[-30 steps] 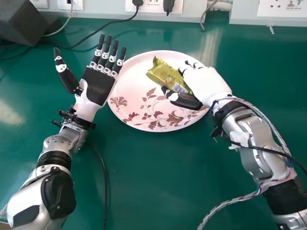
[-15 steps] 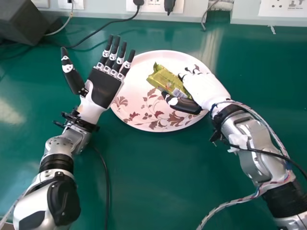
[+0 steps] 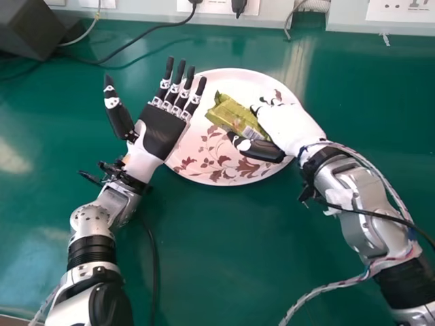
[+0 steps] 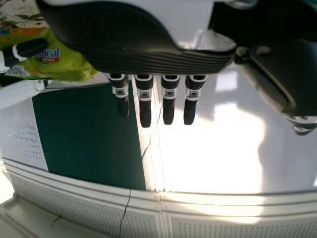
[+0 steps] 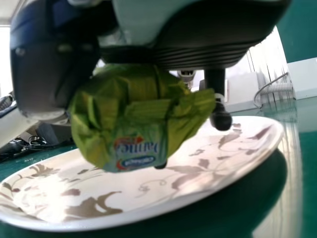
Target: Pick up biscuit and place it in the plate
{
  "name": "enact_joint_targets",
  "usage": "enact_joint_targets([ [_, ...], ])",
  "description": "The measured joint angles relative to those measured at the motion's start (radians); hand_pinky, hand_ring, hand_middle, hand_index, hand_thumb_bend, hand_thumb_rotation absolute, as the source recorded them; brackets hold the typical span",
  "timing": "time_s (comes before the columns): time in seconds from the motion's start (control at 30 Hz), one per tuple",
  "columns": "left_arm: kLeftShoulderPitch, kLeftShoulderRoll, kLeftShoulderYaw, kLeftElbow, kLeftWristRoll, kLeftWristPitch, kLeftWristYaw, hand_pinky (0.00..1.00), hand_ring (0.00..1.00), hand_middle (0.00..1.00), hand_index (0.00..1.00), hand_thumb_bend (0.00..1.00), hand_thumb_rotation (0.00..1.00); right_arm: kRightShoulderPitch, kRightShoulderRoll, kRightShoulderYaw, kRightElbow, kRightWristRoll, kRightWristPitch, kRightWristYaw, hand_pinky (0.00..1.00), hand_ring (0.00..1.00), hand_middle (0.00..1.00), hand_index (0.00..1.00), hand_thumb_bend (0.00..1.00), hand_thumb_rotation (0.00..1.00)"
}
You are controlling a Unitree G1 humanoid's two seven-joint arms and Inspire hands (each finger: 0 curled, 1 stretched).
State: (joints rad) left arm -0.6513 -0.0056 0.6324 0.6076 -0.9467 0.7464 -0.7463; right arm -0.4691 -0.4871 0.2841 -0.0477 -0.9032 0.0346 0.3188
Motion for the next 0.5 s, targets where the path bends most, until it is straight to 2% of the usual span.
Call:
enact_joint_targets([
  [0.1, 0.015, -0.017, -0.009, -0.055, -0.019, 0.002, 0.052, 0.94, 0.89, 0.93, 0.90, 1.00, 0.60, -0.010, -0.015, -0.001, 0.018, 0.011, -0.009, 0.000, 0.10, 0.13, 0.16, 0.19, 0.27, 0.36],
  [0.37, 0.041, -0.037, -0.017, -0.136, -0.080, 0.021, 0.171, 0.93, 0.88, 0.92, 0.89, 1.00, 0.59, -0.017, -0.022, -0.001, 0.037, 0.021, -0.012, -0.001, 0.08, 0.11, 0.14, 0.16, 0.27, 0.24],
  [0.5, 0.043, -0.040, -0.020, -0.144, -0.097, 0.023, 0.198, 0.94, 0.89, 0.92, 0.89, 1.00, 0.58, -0.018, -0.022, 0.001, 0.051, 0.027, -0.010, 0.008, 0.10, 0.13, 0.16, 0.17, 0.27, 0.28],
])
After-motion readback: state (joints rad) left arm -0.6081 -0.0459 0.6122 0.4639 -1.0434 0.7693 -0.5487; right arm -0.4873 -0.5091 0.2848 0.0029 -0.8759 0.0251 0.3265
